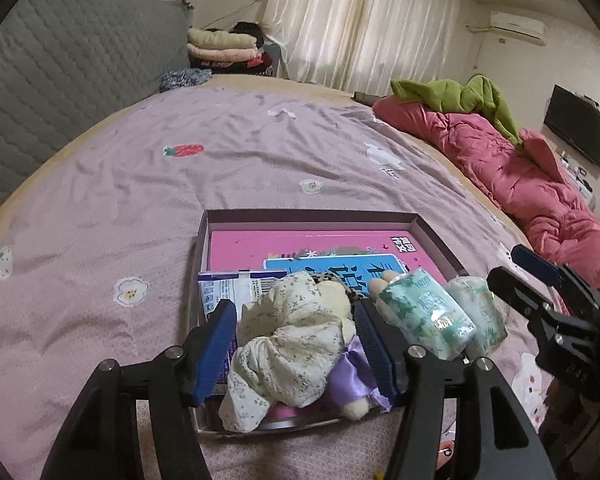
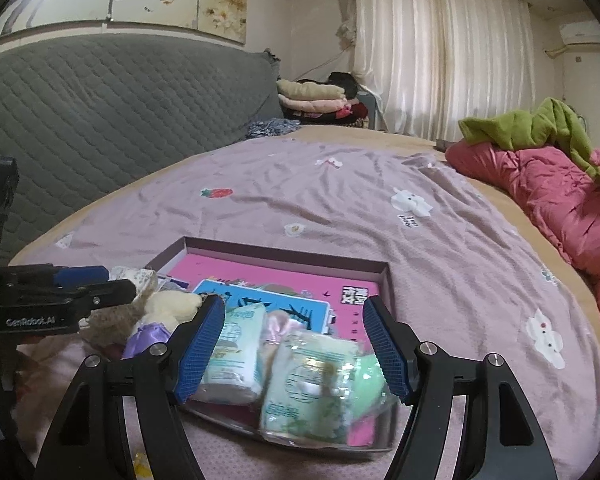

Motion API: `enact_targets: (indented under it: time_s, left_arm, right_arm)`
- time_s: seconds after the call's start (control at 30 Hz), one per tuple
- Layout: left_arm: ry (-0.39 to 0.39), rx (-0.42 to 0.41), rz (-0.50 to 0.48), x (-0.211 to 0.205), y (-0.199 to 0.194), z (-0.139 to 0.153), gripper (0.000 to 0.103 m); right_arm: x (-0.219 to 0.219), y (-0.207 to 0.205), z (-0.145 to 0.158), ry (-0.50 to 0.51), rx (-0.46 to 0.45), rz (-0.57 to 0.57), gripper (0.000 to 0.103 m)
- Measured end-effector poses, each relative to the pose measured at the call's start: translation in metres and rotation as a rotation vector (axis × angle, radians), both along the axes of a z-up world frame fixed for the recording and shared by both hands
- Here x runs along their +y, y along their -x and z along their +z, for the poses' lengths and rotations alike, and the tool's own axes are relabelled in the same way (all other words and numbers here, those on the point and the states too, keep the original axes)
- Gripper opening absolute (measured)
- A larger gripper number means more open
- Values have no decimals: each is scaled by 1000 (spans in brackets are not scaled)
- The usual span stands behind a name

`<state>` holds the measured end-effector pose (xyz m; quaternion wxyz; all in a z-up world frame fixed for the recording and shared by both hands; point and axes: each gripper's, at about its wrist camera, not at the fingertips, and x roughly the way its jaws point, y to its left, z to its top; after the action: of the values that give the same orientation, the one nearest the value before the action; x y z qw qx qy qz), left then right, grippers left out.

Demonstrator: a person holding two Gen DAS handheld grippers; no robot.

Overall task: Organize soft objects
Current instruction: 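Open the left tool to drop the floral cloth into the box and withdraw both tools, then reach the left tool to the yellow wipes pack while the right tool reaches the pink sponge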

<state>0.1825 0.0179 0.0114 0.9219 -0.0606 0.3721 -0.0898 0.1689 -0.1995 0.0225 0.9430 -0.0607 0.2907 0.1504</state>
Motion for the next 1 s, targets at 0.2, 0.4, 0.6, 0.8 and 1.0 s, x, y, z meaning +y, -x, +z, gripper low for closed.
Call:
enact_targets:
  time_s: [0.2,0.4,0.6,0.8,1.0]
  left_arm:
    - [6,-16,24,0,13,2,61]
    - [-5,-36,0,-13,35,9,61]
    - [0,-49,-69,-38,57,16,61]
    - [-1,-18,-185,-66,76,12,62]
    - [-62,10,-296,-88,101,2,64]
  right_arm:
    - [-14,5,3,-19,5,-6,73]
    - [-24,15,3,7,0,7,74]
    - [-39,25,4,8,4,0,74]
    - [-49,36,8,-3,12,15,74]
    - [-47,47,1,10,50,65,74]
